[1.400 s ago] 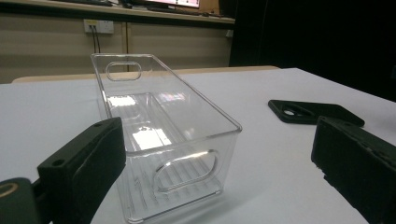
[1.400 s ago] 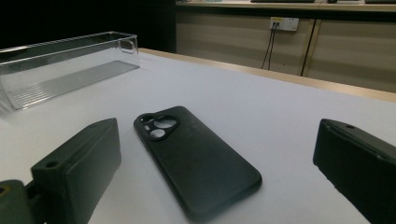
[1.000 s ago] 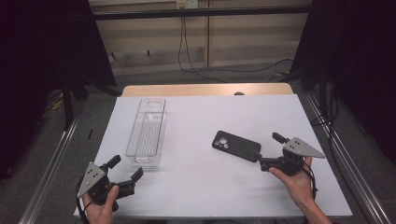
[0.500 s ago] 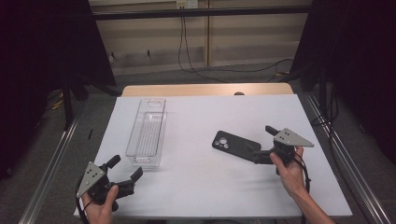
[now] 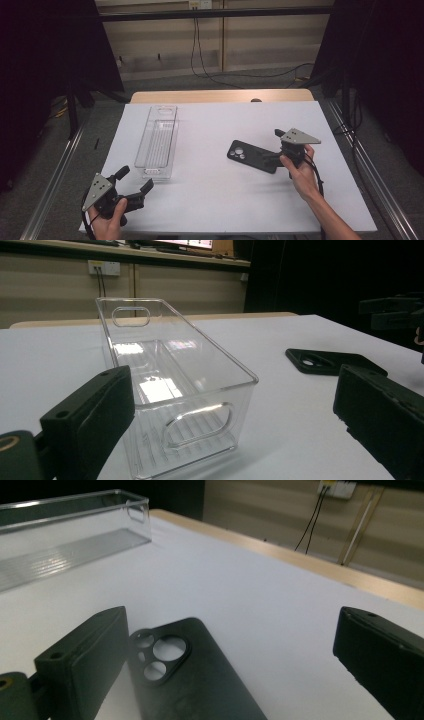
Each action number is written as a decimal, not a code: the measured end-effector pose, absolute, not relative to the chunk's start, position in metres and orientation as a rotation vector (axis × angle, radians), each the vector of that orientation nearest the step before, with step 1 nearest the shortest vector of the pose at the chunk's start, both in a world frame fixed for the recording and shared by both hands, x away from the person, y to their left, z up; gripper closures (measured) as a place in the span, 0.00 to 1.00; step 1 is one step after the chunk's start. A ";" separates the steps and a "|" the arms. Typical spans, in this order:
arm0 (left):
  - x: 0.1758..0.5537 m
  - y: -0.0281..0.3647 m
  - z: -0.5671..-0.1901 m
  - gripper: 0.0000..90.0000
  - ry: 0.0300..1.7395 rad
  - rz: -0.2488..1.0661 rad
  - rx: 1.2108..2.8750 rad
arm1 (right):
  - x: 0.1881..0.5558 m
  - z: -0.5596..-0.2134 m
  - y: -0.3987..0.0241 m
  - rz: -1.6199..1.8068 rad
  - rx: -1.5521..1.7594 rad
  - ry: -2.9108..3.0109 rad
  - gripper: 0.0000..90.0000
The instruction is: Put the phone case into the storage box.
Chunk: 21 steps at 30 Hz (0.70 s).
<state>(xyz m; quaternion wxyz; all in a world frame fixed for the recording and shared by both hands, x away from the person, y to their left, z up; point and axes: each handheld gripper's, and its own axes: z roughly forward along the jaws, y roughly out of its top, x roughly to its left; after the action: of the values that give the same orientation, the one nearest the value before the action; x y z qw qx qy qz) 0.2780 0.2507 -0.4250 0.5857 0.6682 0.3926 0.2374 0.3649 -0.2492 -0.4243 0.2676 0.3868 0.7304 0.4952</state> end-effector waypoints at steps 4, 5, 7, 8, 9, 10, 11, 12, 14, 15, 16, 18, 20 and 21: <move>0.278 0.250 -0.425 0.03 0.915 0.551 1.560 | 0.373 -0.423 -0.249 1.309 1.065 1.994 0.02; 0.278 0.250 -0.425 0.03 0.914 0.551 1.559 | 0.375 -0.423 -0.249 1.303 1.069 1.994 0.02; 0.279 0.250 -0.425 0.03 0.917 0.551 1.559 | 0.382 -0.422 -0.249 1.284 1.090 2.039 0.01; 0.279 0.250 -0.425 0.03 0.917 0.551 1.559 | 0.382 -0.422 -0.249 1.284 1.090 2.039 0.01; 0.279 0.250 -0.425 0.03 0.913 0.553 1.564 | 0.386 -0.421 -0.249 1.285 1.115 2.036 0.02; 0.279 0.250 -0.425 0.03 0.912 0.552 1.564 | 0.386 -0.421 -0.249 1.285 1.115 2.036 0.02; 0.279 0.250 -0.425 0.03 0.913 0.550 1.561 | 0.390 -0.422 -0.248 1.281 1.141 2.042 0.02; 0.279 0.250 -0.425 0.03 0.912 0.550 1.561 | 0.391 -0.423 -0.247 1.279 1.147 2.048 0.02; 0.279 0.250 -0.425 0.03 0.912 0.549 1.560 | 0.392 -0.423 -0.247 1.259 1.144 2.085 0.01; 0.280 0.250 -0.426 0.03 0.915 0.549 1.560 | 0.395 -0.424 -0.246 1.233 1.147 2.129 0.01; 0.280 0.250 -0.426 0.03 0.913 0.546 1.560 | 0.396 -0.424 -0.246 1.229 1.158 2.146 0.02; 0.280 0.250 -0.425 0.03 0.914 0.548 1.560 | 0.399 -0.423 -0.245 1.211 1.164 2.160 0.02; 0.280 0.250 -0.425 0.03 0.914 0.546 1.558 | 0.401 -0.422 -0.245 1.190 1.171 2.186 0.02; 0.280 0.250 -0.425 0.03 0.914 0.546 1.558 | 0.401 -0.422 -0.245 1.190 1.171 2.186 0.02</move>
<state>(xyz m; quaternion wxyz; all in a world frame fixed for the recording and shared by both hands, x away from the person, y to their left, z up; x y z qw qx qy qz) 0.2803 0.2501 -0.4254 0.5869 0.6684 0.3922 0.2344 0.4014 -0.2448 -0.4221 0.1944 0.4175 0.7796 0.4243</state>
